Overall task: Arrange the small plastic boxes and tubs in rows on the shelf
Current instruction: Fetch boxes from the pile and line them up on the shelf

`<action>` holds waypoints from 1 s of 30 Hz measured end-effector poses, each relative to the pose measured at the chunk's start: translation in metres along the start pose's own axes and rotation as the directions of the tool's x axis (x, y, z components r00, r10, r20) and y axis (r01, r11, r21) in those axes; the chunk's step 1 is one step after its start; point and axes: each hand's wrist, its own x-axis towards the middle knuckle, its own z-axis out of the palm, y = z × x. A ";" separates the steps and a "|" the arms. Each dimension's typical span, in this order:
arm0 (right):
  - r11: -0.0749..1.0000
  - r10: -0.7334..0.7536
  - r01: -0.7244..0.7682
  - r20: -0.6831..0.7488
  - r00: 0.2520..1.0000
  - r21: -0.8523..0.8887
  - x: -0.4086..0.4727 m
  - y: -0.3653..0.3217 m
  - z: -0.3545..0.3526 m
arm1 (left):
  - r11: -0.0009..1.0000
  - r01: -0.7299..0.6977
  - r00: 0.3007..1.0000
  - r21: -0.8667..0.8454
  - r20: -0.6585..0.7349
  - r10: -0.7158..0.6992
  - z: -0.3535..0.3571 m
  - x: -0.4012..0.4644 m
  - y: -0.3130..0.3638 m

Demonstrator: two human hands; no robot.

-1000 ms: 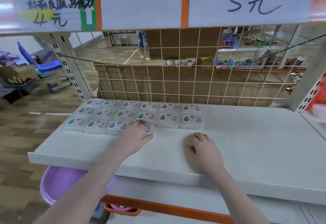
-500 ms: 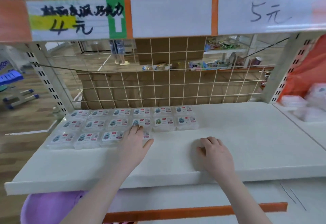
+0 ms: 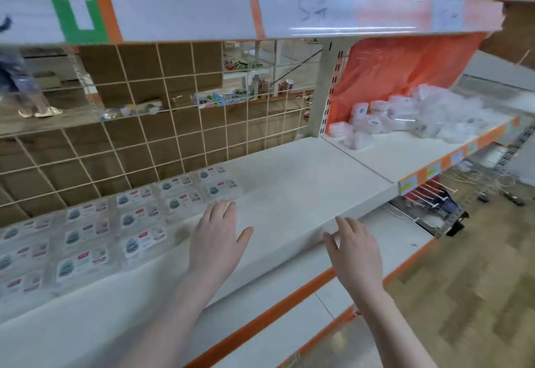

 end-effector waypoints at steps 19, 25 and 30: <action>0.995 0.076 -0.069 -0.103 0.992 0.069 0.117 0.266 -0.055 | 0.990 -0.113 0.994 -0.086 -0.011 0.113 0.074 0.109 0.286; 0.997 0.027 -0.019 -0.112 0.993 0.068 0.176 0.332 -0.065 | 0.989 -0.114 0.993 -0.096 -0.027 0.112 0.092 0.151 0.354; 0.997 0.001 0.006 -0.097 0.995 0.072 0.228 0.360 -0.058 | 0.990 -0.115 0.993 -0.082 -0.044 0.112 0.109 0.197 0.382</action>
